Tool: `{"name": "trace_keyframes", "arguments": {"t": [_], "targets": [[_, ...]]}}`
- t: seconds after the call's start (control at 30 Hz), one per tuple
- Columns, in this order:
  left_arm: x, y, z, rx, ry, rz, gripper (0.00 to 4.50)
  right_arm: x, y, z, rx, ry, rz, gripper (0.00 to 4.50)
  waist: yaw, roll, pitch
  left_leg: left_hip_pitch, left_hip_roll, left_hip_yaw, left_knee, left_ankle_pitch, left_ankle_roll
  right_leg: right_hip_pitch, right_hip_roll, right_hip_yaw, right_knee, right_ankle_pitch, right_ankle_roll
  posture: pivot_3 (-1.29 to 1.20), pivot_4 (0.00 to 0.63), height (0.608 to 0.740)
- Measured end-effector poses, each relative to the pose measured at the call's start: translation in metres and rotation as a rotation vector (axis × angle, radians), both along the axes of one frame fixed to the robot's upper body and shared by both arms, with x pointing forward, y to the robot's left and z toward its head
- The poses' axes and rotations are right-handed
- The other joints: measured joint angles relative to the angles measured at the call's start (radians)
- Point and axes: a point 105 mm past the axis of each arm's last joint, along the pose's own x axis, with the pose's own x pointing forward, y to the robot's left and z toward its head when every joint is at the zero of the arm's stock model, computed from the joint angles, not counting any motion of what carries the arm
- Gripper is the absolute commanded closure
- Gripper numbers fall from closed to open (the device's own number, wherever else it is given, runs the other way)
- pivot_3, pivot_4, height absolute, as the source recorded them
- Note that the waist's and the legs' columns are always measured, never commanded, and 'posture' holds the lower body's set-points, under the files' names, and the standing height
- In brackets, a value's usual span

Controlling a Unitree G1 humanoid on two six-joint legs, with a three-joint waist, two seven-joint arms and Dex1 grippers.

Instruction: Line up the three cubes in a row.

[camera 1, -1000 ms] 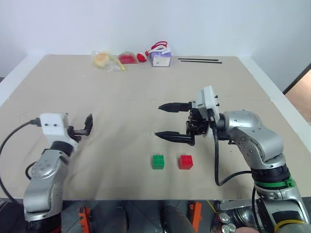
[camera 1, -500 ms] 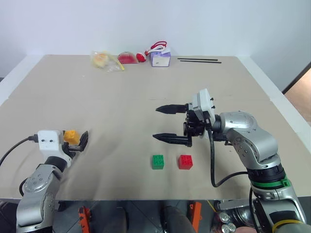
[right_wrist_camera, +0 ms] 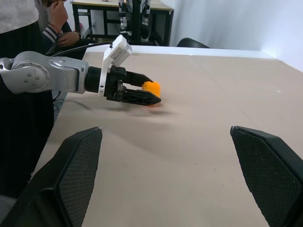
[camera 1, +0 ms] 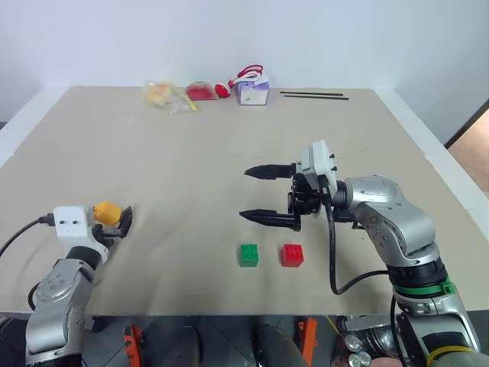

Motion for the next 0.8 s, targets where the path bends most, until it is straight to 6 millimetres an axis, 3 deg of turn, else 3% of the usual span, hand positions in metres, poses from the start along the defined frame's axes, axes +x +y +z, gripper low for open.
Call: {"name": "trace_keyframes", "arguments": {"t": [0.8], "targets": [[-0.0068,-0.0077,0.0012,-0.008,-0.018,-0.015,0.05,-0.0001,-0.0001,-0.0003,0.0,0.006,0.001,0.0,0.0,0.0,0.0,0.0,0.0,0.0,0.0,0.0,0.0,0.0,0.0,0.0,0.0,0.0,0.0,0.0,0.15,0.74]]}}
